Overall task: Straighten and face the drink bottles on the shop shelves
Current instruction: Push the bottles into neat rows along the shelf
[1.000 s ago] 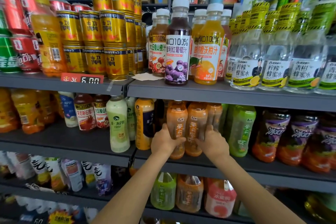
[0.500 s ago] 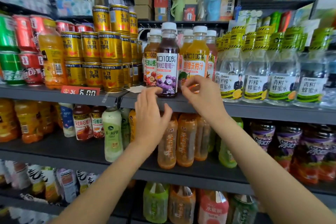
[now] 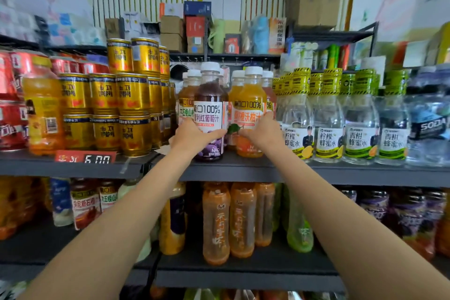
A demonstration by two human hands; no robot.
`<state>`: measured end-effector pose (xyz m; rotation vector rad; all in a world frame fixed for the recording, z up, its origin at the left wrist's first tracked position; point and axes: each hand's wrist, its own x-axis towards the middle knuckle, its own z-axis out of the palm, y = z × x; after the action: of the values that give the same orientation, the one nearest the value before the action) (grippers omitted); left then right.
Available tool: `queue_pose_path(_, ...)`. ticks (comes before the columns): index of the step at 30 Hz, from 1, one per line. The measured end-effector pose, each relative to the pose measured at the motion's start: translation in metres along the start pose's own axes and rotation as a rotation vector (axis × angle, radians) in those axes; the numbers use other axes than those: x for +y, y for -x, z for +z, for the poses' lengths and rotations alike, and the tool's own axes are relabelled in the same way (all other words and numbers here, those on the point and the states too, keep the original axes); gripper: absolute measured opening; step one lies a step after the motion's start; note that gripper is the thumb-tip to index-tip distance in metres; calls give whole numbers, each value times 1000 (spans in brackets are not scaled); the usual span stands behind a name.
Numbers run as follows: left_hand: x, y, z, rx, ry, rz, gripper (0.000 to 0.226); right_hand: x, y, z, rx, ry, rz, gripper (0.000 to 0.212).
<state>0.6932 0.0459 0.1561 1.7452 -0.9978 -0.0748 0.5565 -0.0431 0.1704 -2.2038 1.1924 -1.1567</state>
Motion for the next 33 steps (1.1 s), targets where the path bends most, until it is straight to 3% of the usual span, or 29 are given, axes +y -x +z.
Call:
queue_pose_path(3, -17, -7, -20, 45, -58, 4, 59, -7, 2, 6, 41, 8, 27, 70)
queue_pose_path(6, -27, -14, -41, 33, -90, 5, 90, -21, 11, 22, 211, 123, 45, 72)
queue_pose_path(9, -28, -14, -53, -54, -72, 35, 67, -34, 23, 33, 360, 174, -2, 81)
queue_pose_path(12, -34, -17, -54, -76, -72, 80, 68, -42, 28, 39, 532, 167, -201, 70)
queue_pose_path(13, -36, -18, -54, -86, -64, 89, 69, -46, 27, 41, 519, 141, -284, 60)
queue_pose_path(15, -40, -23, -55, -108, -44, 102, 70, -56, 22, 48, 340, 110, -297, 47)
queue_pose_path(18, -44, -26, -57, -132, -16, 137, 67, -65, 13, 59, 155, 16, -137, 66)
queue_pose_path(22, -48, -29, -58, -140, -9, 130, 61, -69, 2, 72, 167, 137, -27, 73)
queue_pose_path(26, -49, -33, -58, -154, 12, 127, 64, -72, -11, 78, 198, 254, 9, 59)
queue_pose_path(30, -49, -30, -59, -146, 77, 113, 63, -72, -15, 81, 234, 248, 8, 51)
queue_pose_path(33, -47, -30, -60, -168, 106, 120, 58, -68, -17, 81, 185, 183, -13, 57)
